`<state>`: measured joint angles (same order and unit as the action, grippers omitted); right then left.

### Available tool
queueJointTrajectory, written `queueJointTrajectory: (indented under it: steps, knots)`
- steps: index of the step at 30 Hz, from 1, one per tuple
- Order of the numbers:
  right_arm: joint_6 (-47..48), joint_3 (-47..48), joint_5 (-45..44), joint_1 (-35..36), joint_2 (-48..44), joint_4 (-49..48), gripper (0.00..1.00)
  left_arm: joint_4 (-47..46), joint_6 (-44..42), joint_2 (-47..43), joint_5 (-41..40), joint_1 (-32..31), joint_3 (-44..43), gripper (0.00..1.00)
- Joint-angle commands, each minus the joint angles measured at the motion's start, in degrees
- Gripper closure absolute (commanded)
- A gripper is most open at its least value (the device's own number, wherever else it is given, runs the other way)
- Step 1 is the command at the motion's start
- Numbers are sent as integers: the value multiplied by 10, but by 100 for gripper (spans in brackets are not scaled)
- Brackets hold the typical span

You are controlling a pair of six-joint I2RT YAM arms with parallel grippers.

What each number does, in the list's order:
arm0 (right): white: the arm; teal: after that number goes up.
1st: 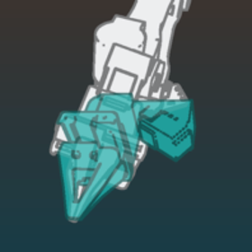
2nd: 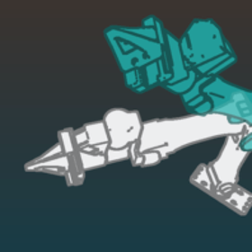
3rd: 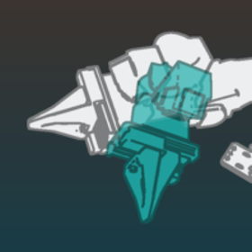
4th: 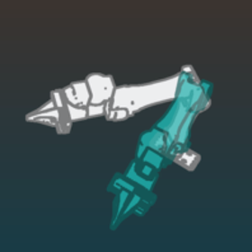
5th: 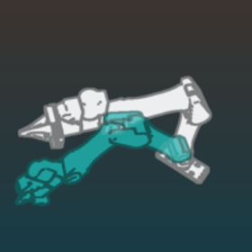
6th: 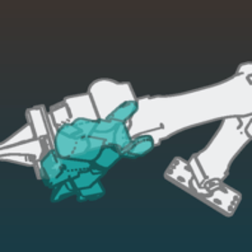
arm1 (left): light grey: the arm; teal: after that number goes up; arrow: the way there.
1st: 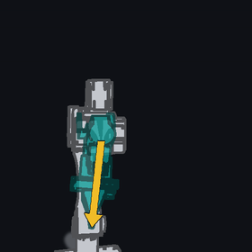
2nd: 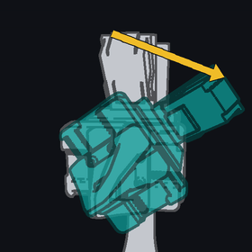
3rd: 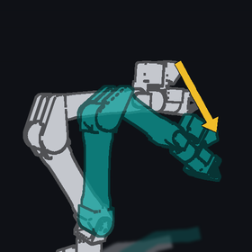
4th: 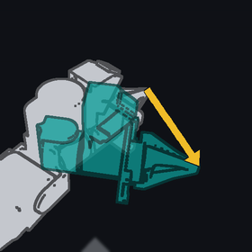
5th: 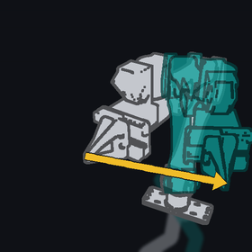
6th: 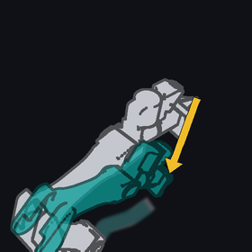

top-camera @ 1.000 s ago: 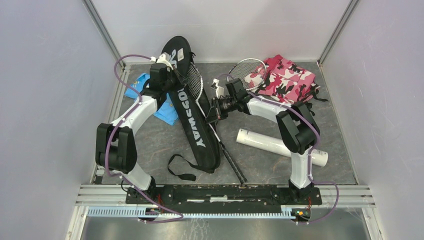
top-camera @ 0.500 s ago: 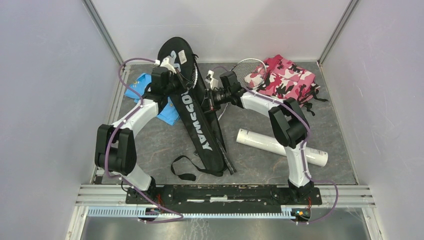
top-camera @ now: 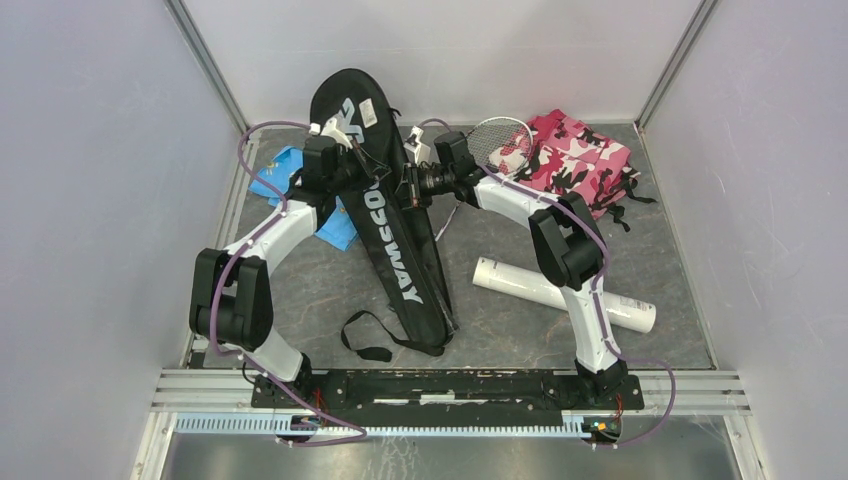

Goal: Pack up the badminton gear

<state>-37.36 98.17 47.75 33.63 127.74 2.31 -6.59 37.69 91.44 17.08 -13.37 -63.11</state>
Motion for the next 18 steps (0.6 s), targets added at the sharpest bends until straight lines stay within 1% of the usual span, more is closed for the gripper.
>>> queueJointTrajectory:
  steps: [1, 11, 18]
  knots:
    - [-11, 39, 2, 2, 4, -68, 98, -32, 58, -18, 29, -5, 8, 98]
    - [-11, 43, -25, 2, 10, -69, 94, -27, 130, -10, 39, -4, 12, 98]
    - [-1, 23, -36, 5, 3, -66, 85, -28, 163, 1, 55, 2, 1, 98]
